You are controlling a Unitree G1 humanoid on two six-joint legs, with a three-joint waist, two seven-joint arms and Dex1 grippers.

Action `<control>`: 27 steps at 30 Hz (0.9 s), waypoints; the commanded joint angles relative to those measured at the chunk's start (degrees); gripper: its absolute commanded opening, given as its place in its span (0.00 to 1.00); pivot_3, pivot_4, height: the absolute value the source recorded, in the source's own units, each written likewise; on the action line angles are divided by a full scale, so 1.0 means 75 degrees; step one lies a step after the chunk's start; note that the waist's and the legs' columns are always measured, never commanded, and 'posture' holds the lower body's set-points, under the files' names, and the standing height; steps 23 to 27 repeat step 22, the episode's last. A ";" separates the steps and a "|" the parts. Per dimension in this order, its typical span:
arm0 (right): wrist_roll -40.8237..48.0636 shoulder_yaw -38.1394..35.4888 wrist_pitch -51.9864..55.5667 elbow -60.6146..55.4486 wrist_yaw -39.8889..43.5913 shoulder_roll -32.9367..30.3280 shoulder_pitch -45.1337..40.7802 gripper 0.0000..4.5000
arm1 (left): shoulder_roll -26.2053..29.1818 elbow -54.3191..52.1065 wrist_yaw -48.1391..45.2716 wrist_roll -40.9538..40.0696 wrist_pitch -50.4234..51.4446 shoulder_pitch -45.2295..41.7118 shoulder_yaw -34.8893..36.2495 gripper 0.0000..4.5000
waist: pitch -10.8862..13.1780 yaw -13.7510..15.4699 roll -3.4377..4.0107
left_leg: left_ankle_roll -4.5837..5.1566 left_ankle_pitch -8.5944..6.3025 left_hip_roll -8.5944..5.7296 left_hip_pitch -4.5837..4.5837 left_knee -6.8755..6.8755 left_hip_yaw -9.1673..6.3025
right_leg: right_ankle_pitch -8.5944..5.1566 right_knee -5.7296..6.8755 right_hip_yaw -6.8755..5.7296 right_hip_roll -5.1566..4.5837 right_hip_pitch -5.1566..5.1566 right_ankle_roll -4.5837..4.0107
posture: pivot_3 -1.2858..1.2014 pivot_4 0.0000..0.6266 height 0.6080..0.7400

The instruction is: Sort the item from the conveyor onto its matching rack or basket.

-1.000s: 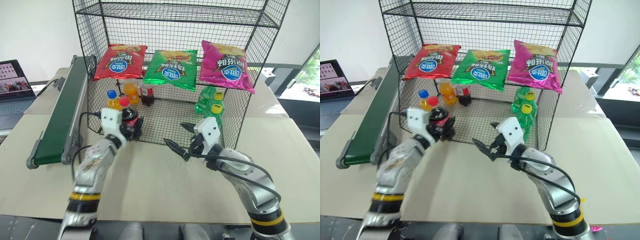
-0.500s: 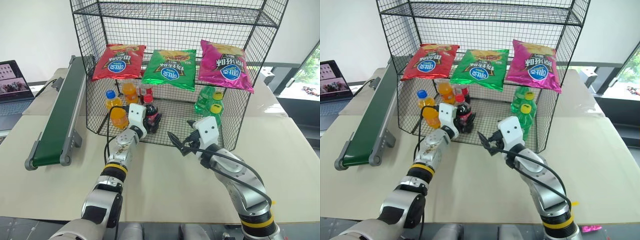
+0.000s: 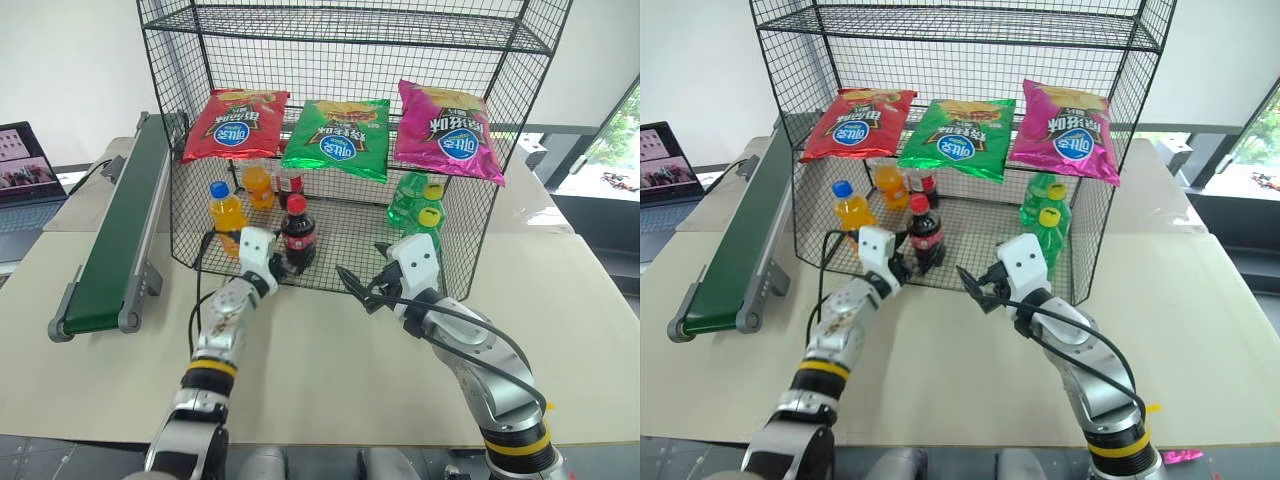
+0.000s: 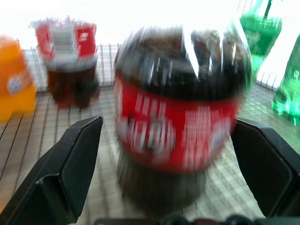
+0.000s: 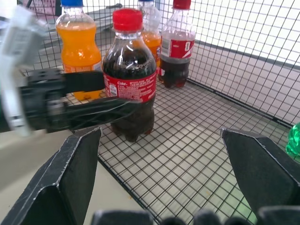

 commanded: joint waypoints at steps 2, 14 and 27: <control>0.0076 -0.0140 -0.0296 -0.0009 0.0220 -0.0016 -0.0020 1.00 | 0.0222 -0.1806 0.0101 -0.0215 0.0896 0.0562 0.0048 1.00 | 0.0000 0.0043 0.0001 | -0.0001 0.0000 -0.0001 0.0000 0.0003 -0.0001 | 0.0000 0.0000 -0.0001 -0.0002 0.0004 0.0000 | 0.52 0.24 0.98; -0.0222 -0.0420 -0.1214 0.0006 -0.0130 0.0198 0.1331 1.00 | 0.0873 -0.5049 0.1212 0.0035 0.2497 0.3549 0.0734 1.00 | -0.0005 0.0013 0.0014 | -0.0001 -0.0001 0.0006 0.0008 -0.0007 0.0001 | -0.0017 -0.0007 0.0002 -0.0001 0.0004 0.0026 | 0.52 0.24 0.98; -0.0541 -0.0404 -0.1394 0.0361 -0.0405 0.0303 0.1490 1.00 | 0.0697 -0.5043 0.1223 -0.0068 0.2370 0.3802 0.0718 1.00 | -0.0005 0.0038 0.0015 | -0.0004 0.0000 0.0006 0.0006 -0.0002 0.0003 | -0.0031 -0.0013 0.0002 -0.0001 0.0006 0.0047 | 0.52 0.24 0.98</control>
